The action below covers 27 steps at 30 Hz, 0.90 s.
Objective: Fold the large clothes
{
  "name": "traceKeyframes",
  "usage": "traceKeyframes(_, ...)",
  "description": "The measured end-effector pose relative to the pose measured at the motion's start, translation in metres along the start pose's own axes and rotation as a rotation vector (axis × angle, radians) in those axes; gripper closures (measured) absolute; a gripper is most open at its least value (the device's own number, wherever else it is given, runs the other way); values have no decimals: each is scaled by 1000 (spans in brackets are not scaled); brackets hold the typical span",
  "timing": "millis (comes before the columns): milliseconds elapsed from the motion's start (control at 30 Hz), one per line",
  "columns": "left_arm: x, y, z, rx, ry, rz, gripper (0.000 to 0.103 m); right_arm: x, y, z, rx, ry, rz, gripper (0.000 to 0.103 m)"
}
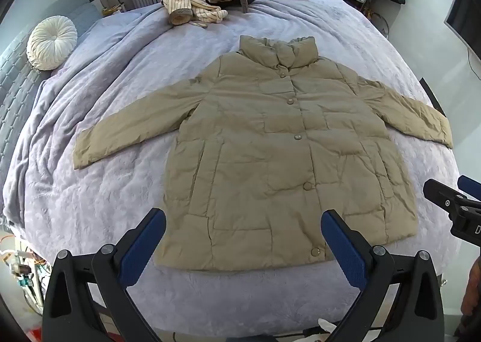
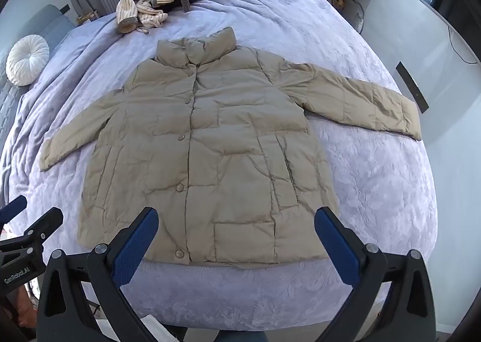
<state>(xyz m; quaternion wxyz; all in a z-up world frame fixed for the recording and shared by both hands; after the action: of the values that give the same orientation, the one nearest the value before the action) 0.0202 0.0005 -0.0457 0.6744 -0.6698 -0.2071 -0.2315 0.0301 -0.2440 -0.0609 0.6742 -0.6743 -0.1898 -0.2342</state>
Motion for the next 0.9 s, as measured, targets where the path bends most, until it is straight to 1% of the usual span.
traceKeyframes(300,-2,-5,6,6,-1,-6,0,-1,0,-1,1,2,0,0)
traceKeyframes(367,0,0,0,-5,-6,-2,0,0,0,-1,1,2,0,0)
traceKeyframes(500,-1,-3,-3,-6,-6,-3,0,-1,1,-1,1,4,-2,0)
traceKeyframes(900,-1,-3,-3,-7,-6,-3,0,-1,1,-2,2,3,-1,0)
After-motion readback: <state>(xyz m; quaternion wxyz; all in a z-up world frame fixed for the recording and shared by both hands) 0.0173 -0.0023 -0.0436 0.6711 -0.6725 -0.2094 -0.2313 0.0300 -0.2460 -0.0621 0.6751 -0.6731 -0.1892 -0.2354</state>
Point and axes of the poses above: each gripper's, at about its wrist camera, not at the fingertips, and y roughly the way its jaws point, z to its left, x to its top, the point moved 5 cm from there along y, roughly the way its jaws point, and after that the axes turned 12 degrees about -z, right-handed, at the moved point
